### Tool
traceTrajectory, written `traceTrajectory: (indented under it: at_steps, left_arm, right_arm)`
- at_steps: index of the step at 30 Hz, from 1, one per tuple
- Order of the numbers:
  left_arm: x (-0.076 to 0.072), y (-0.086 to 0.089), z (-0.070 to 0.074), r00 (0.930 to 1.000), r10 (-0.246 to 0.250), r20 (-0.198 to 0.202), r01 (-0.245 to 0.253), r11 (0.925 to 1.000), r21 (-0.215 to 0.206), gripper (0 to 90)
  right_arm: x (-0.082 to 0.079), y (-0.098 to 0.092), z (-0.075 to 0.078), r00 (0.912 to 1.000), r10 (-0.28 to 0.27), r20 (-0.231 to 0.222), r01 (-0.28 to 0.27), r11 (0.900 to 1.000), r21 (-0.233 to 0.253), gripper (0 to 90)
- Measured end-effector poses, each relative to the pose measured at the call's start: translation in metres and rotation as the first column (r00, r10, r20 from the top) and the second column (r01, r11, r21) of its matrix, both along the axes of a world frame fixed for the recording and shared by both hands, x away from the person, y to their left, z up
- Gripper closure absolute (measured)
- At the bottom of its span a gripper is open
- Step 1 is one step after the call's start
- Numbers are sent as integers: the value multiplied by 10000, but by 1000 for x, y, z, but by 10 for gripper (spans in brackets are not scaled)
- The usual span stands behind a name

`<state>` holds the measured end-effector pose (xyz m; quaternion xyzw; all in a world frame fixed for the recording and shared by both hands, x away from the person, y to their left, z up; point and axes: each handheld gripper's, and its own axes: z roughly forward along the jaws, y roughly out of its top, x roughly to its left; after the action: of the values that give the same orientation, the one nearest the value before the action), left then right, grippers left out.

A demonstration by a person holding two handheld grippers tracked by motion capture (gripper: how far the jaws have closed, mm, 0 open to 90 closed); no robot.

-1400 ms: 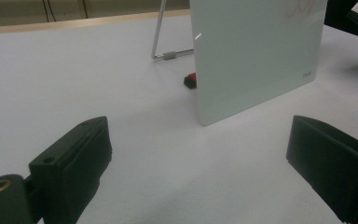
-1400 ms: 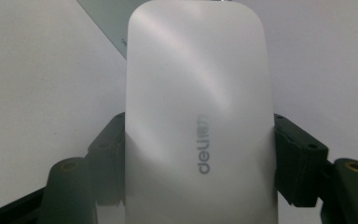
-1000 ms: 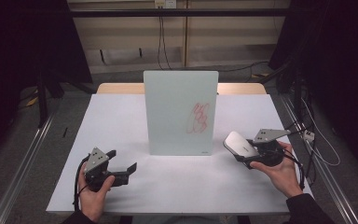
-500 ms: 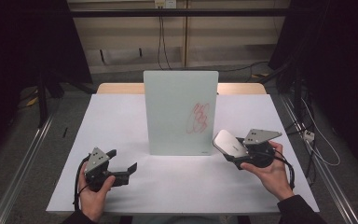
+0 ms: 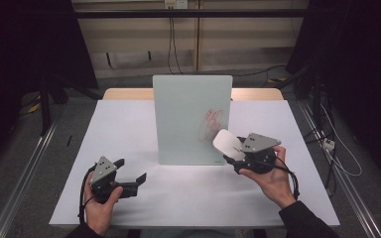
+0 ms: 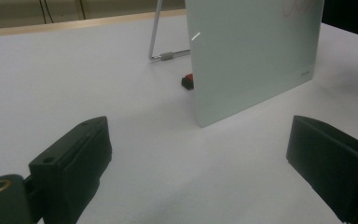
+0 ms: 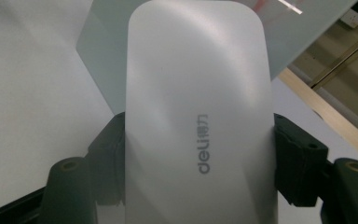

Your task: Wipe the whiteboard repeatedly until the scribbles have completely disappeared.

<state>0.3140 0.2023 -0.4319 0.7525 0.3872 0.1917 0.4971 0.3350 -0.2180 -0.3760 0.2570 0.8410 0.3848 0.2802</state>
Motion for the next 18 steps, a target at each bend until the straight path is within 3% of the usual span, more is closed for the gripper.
traceTrajectory:
  at_steps: [3,14,18]
  left_arm:
    - [-1,0,0,10000,17,5,-17,10000,-2,63]
    - [-1,1,0,10000,14,15,-14,10000,17,63]
    - [-1,0,0,10000,-3,-3,3,10000,17,63]
  right_arm:
    - [6,9,4,9991,-13,425,24,9997,-258,313]
    - [19,21,23,9927,-157,1195,175,9998,-139,313]
    - [23,25,28,9876,-141,1562,193,9993,-320,313]
